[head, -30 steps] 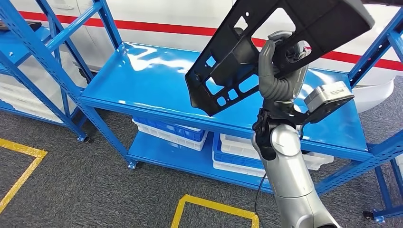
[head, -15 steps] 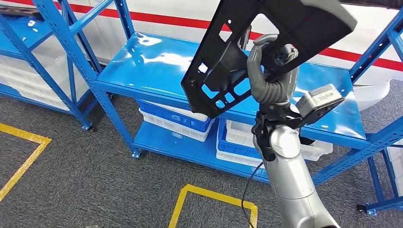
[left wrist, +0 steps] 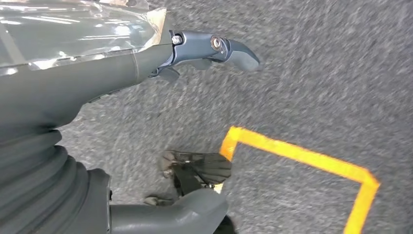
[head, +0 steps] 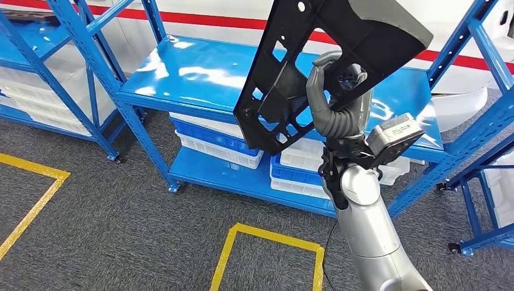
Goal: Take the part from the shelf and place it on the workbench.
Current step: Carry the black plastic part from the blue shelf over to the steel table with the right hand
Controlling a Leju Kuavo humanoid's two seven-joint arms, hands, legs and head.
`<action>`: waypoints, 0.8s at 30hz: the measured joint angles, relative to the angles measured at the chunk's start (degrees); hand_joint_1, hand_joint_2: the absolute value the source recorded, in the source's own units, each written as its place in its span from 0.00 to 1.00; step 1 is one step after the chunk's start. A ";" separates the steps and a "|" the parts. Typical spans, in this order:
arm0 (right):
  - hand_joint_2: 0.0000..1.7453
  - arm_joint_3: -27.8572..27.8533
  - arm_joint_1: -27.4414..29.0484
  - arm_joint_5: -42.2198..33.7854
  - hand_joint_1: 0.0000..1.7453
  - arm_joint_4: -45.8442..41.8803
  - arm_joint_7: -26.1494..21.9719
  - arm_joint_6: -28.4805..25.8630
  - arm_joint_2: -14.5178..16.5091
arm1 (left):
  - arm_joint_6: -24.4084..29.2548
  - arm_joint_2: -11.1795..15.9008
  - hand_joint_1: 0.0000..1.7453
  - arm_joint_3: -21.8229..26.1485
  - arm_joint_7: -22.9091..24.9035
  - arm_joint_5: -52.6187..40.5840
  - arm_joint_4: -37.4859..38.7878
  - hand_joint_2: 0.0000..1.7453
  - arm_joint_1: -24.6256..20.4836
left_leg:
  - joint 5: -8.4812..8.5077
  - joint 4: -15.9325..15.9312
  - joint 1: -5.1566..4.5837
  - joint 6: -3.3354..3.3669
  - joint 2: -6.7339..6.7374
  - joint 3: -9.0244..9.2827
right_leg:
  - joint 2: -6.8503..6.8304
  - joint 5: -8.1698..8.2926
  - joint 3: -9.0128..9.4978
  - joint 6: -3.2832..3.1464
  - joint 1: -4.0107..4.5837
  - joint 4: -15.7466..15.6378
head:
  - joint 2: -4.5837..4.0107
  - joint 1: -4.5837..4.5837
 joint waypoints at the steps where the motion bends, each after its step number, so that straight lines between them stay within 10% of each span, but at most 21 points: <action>1: 1.00 0.01 0.24 0.01 1.00 0.00 -0.12 0.05 -0.03 | -0.01 0.00 0.00 0.00 0.04 -0.01 0.00 1.00 0.06 | -1.44 3.49 0.14 -0.28 -0.01 -0.74 | -0.01 0.53 -0.70 0.03 0.06 0.05 | 0.00 -0.01; 3: 1.00 0.01 0.71 0.03 1.00 0.01 -0.32 0.09 -0.17 | -0.03 0.00 0.00 0.00 0.10 -0.01 -0.01 1.00 0.13 | -0.81 5.23 0.48 -0.65 0.01 0.38 | -0.01 1.43 -1.99 0.39 0.07 0.21 | 0.00 -0.02; 8: 1.00 0.02 0.86 0.29 1.00 -0.13 -0.59 0.10 -0.36 | -0.38 0.01 0.00 0.00 -0.09 -0.02 -0.02 1.00 0.14 | 1.97 -10.86 0.70 -0.23 -0.17 11.83 | -0.06 2.64 -3.76 1.91 0.32 1.00 | 0.00 0.02; 12: 1.00 0.16 0.85 0.68 1.00 -0.16 -0.77 0.09 -0.57 | -0.42 0.03 0.00 0.00 -0.47 0.32 -0.02 1.00 0.26 | 3.08 -11.99 0.20 2.05 -0.36 11.03 | -0.26 2.41 -5.14 3.16 0.40 2.27 | 0.00 0.24; 17: 1.00 0.46 1.22 0.86 1.00 -0.15 -0.94 0.06 -1.16 | -0.45 0.17 0.00 0.02 -0.58 0.43 -0.02 1.00 0.64 | 5.18 -12.17 -0.21 3.34 -1.09 8.66 | -0.04 -5.34 -11.38 2.44 0.31 18.02 | 0.01 0.41; 21: 1.00 0.66 1.40 0.98 1.00 -0.16 -1.15 -0.07 -1.56 | -0.46 0.15 0.00 0.01 -0.89 0.37 -0.02 1.00 0.90 | 6.06 -12.00 -0.51 2.82 -2.61 7.81 | 1.54 -1.81 -3.02 3.49 0.38 5.68 | 0.01 0.43; 24: 1.00 0.81 1.44 1.05 1.00 -0.16 -1.34 -0.13 -1.80 | -0.46 0.10 0.00 0.00 -1.15 0.34 -0.02 1.00 1.00 | 6.70 -11.76 -0.65 1.90 -3.65 7.00 | 2.86 -0.71 -0.16 2.50 0.72 0.26 | 0.01 0.36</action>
